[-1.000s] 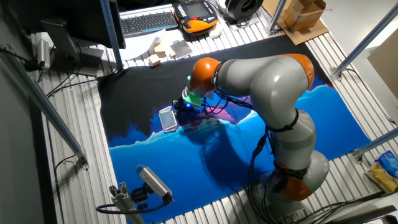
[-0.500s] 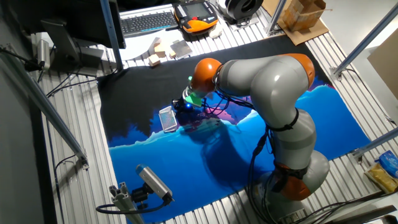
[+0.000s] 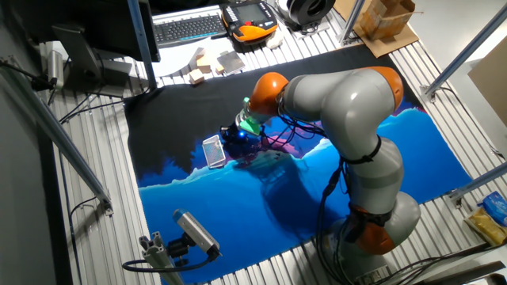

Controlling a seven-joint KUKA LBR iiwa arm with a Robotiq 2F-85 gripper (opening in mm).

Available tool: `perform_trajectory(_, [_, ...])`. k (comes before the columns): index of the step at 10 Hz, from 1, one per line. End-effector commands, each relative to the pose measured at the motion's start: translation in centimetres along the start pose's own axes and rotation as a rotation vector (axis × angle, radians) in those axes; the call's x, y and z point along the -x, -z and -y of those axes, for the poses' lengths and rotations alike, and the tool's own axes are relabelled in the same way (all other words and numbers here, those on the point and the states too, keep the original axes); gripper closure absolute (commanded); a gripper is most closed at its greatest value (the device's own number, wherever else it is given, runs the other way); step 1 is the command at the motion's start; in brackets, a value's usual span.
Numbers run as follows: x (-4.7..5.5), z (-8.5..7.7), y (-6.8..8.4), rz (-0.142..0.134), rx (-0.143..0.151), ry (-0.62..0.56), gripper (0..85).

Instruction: Push the soccer ball into the goal

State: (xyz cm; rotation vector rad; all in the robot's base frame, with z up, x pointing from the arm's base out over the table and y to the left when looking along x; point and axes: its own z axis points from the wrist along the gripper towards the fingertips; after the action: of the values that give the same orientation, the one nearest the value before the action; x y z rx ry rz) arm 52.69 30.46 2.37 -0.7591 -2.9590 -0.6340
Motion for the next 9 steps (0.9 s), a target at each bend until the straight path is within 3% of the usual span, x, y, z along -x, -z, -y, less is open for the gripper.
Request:
perform_trajectory(1, [-0.13, 0.02, 0.05, 0.000, 0.004, 0.000, 85.0])
perform_trajectory(9, [-0.94, -0.39, -0.53, 0.009, 0.010, -0.011, 85.0])
